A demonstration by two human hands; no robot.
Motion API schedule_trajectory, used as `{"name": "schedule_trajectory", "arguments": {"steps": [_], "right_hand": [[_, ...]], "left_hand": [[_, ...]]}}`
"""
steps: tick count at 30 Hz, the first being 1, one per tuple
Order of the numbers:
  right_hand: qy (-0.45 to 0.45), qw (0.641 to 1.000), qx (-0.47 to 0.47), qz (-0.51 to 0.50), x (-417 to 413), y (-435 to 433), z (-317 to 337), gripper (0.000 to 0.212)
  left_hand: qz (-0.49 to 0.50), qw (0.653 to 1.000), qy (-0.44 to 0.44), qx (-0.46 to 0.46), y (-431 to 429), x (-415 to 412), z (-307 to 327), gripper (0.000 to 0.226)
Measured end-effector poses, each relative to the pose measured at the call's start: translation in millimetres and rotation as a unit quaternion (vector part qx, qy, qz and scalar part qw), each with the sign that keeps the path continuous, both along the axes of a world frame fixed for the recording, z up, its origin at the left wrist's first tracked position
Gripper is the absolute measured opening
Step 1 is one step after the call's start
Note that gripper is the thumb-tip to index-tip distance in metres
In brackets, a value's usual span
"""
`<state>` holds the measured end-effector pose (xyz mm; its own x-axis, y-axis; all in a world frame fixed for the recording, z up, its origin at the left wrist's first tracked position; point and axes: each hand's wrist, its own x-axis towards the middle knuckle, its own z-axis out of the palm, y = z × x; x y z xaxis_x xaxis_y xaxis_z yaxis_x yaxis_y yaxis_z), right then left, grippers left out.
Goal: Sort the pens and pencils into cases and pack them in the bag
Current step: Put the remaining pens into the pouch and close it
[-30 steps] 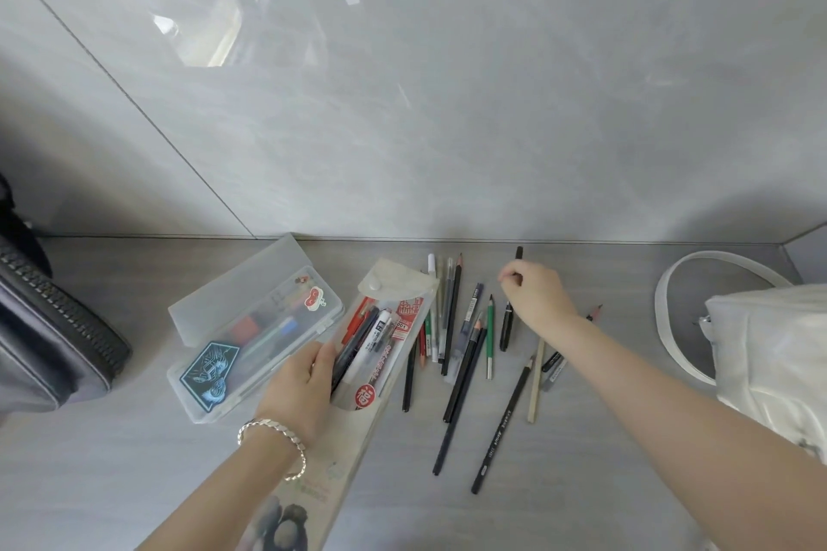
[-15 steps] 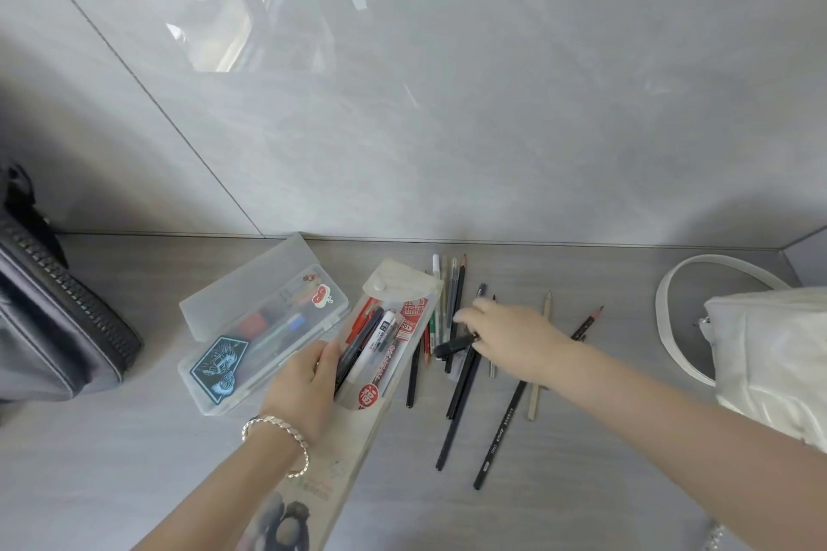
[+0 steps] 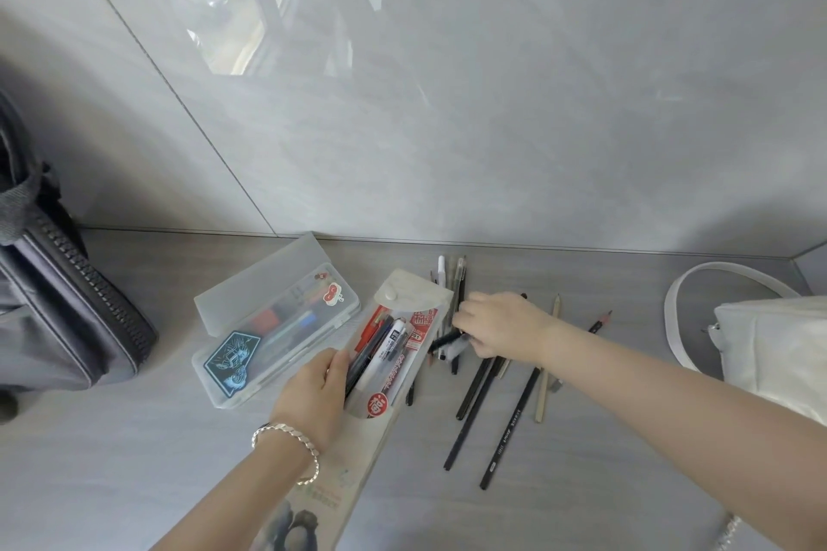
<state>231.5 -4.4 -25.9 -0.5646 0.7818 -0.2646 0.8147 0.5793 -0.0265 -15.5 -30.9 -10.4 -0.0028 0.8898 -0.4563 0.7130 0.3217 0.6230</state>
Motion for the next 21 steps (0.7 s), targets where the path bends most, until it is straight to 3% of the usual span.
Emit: {"name": "schedule_trajectory", "arguments": {"steps": [3,5,6,9,10,12,13,14,15,17,21], "right_hand": [[0.167,0.97,0.052,-0.167,12.0,-9.1,9.5,0.004],[0.258,0.924,0.07,-0.275,12.8,-18.6,17.2,0.005],[0.327,0.883,0.081,-0.326,9.7,-22.8,22.8,0.004],[0.534,0.717,0.108,-0.434,-5.6,-27.9,41.0,0.013],[0.615,0.64,0.095,-0.451,-11.9,-27.3,48.5,0.017],[0.772,0.444,0.007,-0.455,-25.6,-27.9,66.4,0.019],[0.817,0.364,-0.055,-0.443,-33.7,-30.1,70.7,0.018],[0.835,0.329,-0.114,-0.426,-42.1,-33.1,74.0,0.016],[0.825,0.352,-0.152,-0.415,-50.8,-37.0,74.3,0.014],[0.781,0.44,-0.171,-0.409,-63.0,-45.6,64.8,0.004],[0.759,0.47,-0.129,-0.432,-64.7,-51.3,53.8,0.034]], "left_hand": [[0.011,1.0,0.008,0.01,2.9,0.6,0.9,0.042],[0.014,1.0,0.009,0.011,4.5,3.8,1.1,0.042],[0.01,1.0,0.012,0.01,5.6,7.1,1.2,0.041],[-0.019,1.0,0.019,0.005,5.8,19.1,2.0,0.039],[-0.03,0.999,0.017,0.004,4.7,23.3,2.7,0.038],[-0.049,0.999,0.01,0.0,2.0,29.9,4.8,0.037],[-0.059,0.998,0.007,0.0,0.5,33.2,6.4,0.037],[-0.066,0.998,0.001,0.0,-0.9,36.3,8.1,0.038],[-0.068,0.998,-0.008,0.001,-2.6,38.9,9.3,0.038],[-0.069,0.997,-0.029,0.002,-5.3,42.9,12.1,0.038],[-0.072,0.997,-0.031,0.012,-6.5,42.4,12.1,0.04]]}}
